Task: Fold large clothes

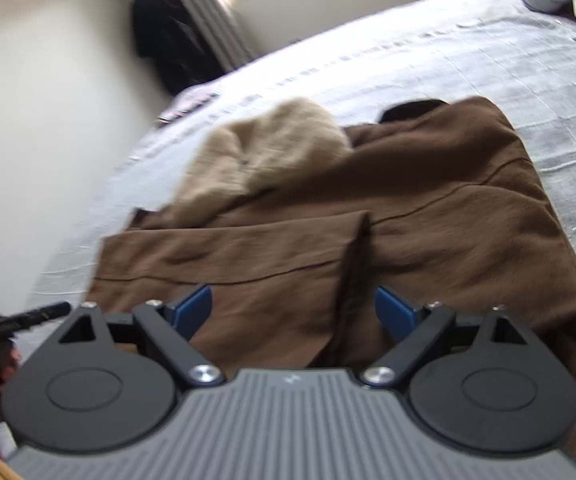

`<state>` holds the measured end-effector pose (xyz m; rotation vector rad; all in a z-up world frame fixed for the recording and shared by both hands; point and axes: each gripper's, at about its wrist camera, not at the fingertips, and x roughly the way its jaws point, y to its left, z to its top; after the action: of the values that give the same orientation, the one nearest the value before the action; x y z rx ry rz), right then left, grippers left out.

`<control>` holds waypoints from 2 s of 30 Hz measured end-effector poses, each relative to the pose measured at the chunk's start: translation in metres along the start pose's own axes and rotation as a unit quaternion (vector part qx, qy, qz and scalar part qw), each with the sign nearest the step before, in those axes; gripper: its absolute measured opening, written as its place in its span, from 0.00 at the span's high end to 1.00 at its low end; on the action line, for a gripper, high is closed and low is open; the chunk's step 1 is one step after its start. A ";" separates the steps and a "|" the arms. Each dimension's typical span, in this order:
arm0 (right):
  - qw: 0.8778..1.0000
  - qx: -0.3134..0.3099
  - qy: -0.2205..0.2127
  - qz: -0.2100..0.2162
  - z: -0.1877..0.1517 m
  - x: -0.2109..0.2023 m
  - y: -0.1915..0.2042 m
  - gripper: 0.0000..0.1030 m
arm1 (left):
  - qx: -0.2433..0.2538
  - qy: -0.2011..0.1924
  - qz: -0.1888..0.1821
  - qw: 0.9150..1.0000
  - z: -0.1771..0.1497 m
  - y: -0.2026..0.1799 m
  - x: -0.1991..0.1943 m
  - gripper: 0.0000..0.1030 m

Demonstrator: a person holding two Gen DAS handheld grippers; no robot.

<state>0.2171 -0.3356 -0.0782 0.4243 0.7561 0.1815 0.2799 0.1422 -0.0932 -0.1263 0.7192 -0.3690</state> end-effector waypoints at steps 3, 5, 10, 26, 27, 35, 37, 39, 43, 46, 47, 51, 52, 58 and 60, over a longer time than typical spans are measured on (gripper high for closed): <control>0.999 -0.012 -0.002 -0.032 0.003 0.022 0.006 0.39 | -0.033 0.015 0.025 0.999 0.011 0.017 0.033 0.41; 0.998 -0.028 -0.008 -0.049 0.004 0.030 0.014 0.59 | -0.063 0.021 0.017 0.998 0.015 0.025 0.050 0.43; 0.989 -0.097 -0.091 -0.062 0.003 0.008 0.035 0.89 | -0.095 -0.049 0.044 0.993 0.009 0.014 0.042 0.82; 0.969 -0.176 -0.100 -0.139 -0.004 0.012 0.065 0.59 | -0.019 -0.086 0.043 0.995 0.001 -0.033 0.006 0.63; 0.971 -0.178 -0.094 -0.131 -0.005 0.014 0.068 0.54 | -0.009 -0.082 0.031 0.996 -0.002 -0.040 0.008 0.62; 0.982 -0.154 -0.029 -0.104 -0.027 0.039 0.060 0.49 | -0.008 -0.028 0.043 0.999 -0.031 -0.039 0.031 0.56; 0.980 -0.163 -0.020 -0.114 -0.027 0.024 0.064 0.49 | -0.006 -0.017 0.046 0.999 -0.032 -0.043 0.017 0.53; 0.980 -0.164 -0.014 -0.108 -0.029 0.002 0.067 0.40 | 0.003 -0.004 0.048 0.999 -0.033 -0.047 0.000 0.50; 0.983 -0.165 -0.014 -0.086 -0.043 -0.053 0.061 0.24 | -0.020 0.016 0.047 0.999 -0.042 -0.045 -0.041 0.22; 0.983 -0.162 -0.019 -0.087 -0.055 -0.092 0.055 0.14 | -0.023 0.025 0.044 0.998 -0.057 -0.046 -0.071 0.15; 0.983 -0.160 -0.022 -0.086 -0.060 -0.105 0.051 0.13 | -0.020 0.027 0.048 0.998 -0.062 -0.047 -0.080 0.15; 0.986 -0.138 -0.031 -0.087 -0.080 -0.152 0.031 0.03 | -0.028 0.027 0.051 0.998 -0.085 -0.052 -0.118 0.07; 0.987 -0.132 -0.031 -0.087 -0.086 -0.162 0.024 0.03 | -0.033 0.026 0.045 0.998 -0.092 -0.052 -0.127 0.03; 0.990 -0.110 -0.021 -0.084 -0.126 -0.212 -0.018 0.01 | -0.062 0.042 0.015 0.997 -0.130 -0.048 -0.166 0.02; 0.992 -0.099 -0.012 -0.079 -0.141 -0.219 -0.033 0.01 | -0.067 0.049 0.014 0.996 -0.143 -0.045 -0.176 0.02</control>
<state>-0.0377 -0.3898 -0.0468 0.1762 0.7364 0.1010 0.0505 0.1679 -0.0806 -0.2256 0.8412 -0.3018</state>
